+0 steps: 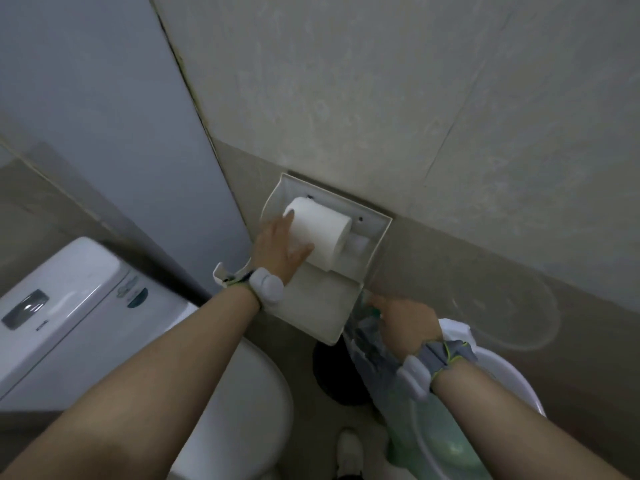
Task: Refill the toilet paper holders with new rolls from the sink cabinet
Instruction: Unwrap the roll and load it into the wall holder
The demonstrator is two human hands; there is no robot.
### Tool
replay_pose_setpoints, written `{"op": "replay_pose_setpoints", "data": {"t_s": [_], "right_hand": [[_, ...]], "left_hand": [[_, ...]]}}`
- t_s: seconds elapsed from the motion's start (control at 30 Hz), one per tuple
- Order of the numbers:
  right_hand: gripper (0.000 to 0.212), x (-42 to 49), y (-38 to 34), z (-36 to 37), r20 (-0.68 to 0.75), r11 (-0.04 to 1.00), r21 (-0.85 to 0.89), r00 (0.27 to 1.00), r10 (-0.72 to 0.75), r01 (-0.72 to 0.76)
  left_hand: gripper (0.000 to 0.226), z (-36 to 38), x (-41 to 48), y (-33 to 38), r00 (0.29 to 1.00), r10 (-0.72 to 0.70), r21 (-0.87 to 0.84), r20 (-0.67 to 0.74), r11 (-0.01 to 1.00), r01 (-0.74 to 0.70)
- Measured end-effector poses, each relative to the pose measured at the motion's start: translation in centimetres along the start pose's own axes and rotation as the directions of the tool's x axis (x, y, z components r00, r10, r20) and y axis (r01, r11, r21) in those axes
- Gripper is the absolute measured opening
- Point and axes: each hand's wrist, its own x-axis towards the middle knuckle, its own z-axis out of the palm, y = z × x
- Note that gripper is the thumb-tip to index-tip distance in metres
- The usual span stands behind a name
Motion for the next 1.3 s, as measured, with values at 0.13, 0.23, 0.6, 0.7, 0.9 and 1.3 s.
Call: {"op": "replay_pose_setpoints", "data": {"t_s": [0.13,0.23,0.6,0.7,0.9,1.3], "right_hand": [[0.028,-1.0,-0.4,2.0,-0.023,1.000,-0.003,1.000,-0.008,0.008],[0.035,-2.4,-0.8,3.4,-0.202,0.999,0.050,0.979,-0.008,0.018],[0.049,-6.1,-2.3,3.3,-0.136,0.990,0.031,0.982,-0.132,0.137],[0.052,-6.5,-2.5,2.9,-0.058,0.988,0.019,0.986,-0.154,0.155],[0.047,-5.4,-2.3,1.4,-0.143,0.994,0.034,0.985,-0.101,0.107],[0.053,-1.9,0.8,-1.5,-0.233,0.977,0.143,0.965,-0.123,0.159]], "left_hand": [[0.099,-0.4,-5.0,-2.5,0.963,0.222,0.252,0.154,0.933,-0.256],[0.106,-0.9,-7.3,-3.9,0.909,0.299,0.379,0.290,0.836,-0.396],[0.074,-1.6,-7.8,-3.3,0.939,0.345,0.523,-0.007,0.801,-0.291],[0.079,-1.9,-6.0,-2.1,0.961,0.258,0.492,-0.100,0.852,-0.177],[0.056,-2.3,-2.2,2.0,0.964,-0.014,0.270,-0.267,0.959,0.089],[0.061,2.2,2.8,2.5,0.994,0.030,0.459,0.109,0.885,-0.077]]}}
